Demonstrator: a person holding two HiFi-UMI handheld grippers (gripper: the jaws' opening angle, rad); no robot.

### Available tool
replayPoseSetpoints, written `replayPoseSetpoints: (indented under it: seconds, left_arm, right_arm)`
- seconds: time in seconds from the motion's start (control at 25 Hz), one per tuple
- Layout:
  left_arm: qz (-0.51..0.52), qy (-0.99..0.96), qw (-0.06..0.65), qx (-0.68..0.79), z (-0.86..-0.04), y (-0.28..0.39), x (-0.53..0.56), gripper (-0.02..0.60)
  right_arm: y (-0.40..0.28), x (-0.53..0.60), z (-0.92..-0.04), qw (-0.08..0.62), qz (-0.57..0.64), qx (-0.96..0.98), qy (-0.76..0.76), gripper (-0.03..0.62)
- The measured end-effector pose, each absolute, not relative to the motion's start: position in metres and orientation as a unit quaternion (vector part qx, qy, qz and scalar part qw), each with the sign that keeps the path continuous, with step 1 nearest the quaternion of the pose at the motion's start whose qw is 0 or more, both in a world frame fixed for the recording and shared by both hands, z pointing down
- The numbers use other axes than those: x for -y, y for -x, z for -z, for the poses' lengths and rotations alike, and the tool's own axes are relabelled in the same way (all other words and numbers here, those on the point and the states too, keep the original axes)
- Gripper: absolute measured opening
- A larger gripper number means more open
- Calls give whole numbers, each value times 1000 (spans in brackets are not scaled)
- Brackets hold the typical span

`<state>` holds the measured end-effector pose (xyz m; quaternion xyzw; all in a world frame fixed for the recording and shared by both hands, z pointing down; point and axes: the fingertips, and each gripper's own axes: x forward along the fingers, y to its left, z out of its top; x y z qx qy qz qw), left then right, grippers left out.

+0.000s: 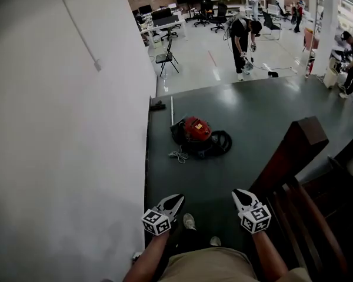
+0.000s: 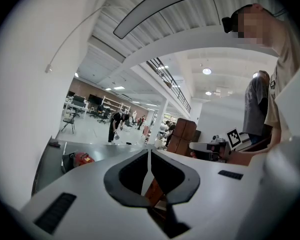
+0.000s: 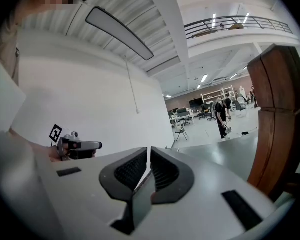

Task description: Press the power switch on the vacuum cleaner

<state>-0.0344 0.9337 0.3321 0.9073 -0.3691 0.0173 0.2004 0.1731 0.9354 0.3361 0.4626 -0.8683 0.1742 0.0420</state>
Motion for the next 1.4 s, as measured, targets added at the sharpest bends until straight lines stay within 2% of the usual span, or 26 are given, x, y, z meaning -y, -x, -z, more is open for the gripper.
replayPoseSetpoints:
  seconds: [0.48,0.88,1.4]
  left_arm:
    - [-21,-906,232,354,-358,49,-810,9]
    - [-12,-923,219,316,-346,55,-682,9]
    - [-11,-928,221,300,-359,78,-573,9]
  right_arm:
    - [-136,-811,-343,51,-179,865,-465,18]
    - [-120,-695,-326,50,-167,851,-495,18]
    - [-101,-579,-339,52,-167,839,-516,18]
